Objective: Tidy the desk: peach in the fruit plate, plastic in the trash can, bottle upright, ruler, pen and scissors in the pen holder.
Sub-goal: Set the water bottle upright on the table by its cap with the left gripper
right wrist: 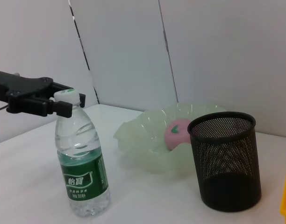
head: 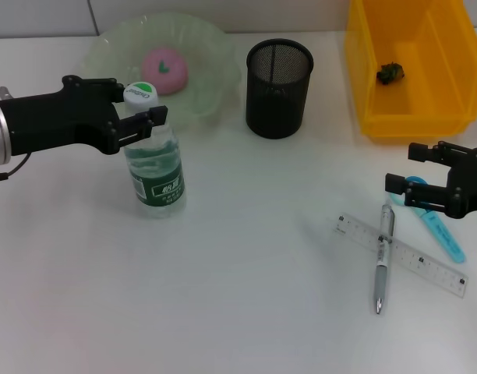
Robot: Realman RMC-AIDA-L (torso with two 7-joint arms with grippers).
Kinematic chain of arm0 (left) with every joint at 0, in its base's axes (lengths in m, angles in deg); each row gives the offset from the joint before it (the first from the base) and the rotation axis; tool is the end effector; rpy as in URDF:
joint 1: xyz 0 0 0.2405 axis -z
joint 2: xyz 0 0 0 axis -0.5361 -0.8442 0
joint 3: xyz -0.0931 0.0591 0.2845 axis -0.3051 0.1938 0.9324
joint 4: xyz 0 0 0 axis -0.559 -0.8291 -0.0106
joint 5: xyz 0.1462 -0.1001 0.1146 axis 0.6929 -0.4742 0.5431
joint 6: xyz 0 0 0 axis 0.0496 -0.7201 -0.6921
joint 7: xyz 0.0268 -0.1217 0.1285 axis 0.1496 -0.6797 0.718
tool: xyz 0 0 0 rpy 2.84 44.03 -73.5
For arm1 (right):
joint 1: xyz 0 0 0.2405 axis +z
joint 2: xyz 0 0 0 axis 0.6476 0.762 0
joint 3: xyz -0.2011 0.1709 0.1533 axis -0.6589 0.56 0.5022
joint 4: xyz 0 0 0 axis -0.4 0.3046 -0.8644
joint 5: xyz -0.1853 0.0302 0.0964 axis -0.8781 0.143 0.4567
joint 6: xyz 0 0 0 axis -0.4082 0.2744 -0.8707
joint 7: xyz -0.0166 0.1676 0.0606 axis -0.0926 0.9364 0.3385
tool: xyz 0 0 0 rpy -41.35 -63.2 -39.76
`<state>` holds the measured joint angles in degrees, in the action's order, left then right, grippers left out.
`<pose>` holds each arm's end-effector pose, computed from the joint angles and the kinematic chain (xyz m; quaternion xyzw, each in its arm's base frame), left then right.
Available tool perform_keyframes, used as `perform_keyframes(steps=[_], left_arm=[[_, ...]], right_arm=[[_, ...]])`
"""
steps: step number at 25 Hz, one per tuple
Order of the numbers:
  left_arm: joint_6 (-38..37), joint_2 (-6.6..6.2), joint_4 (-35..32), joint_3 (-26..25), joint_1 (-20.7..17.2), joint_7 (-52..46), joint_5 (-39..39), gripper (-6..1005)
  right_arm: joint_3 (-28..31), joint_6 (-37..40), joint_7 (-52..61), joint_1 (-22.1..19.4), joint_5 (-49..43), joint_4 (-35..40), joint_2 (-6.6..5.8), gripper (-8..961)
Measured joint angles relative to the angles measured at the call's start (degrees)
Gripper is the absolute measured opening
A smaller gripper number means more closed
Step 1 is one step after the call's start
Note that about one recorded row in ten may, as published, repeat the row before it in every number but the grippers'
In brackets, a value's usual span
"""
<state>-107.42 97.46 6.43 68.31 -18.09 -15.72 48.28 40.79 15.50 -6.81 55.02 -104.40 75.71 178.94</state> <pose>-0.2636 0.3634 -0.0128 -0.9355 -0.1762 -0.1759 0.2508 0.3410 0.3220 -0.0225 -0.9090 0.2500 0.2370 0.2347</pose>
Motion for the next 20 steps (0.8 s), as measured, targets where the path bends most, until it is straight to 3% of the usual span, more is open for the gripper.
perform_keyframes(steps=[13, 20], left_arm=[[2.2, 0.12, 2.5, 0.2, 0.3, 4.5, -3.7, 448], [1.8, 0.01, 2.3, -0.6, 0.1, 5.6, -5.7, 606]], right_arm=[[0.0, 0.0, 0.0, 0.2, 0.0, -0.3, 0.00, 764], [0.2, 0.1, 0.0, 0.2, 0.0, -0.3, 0.00, 763]])
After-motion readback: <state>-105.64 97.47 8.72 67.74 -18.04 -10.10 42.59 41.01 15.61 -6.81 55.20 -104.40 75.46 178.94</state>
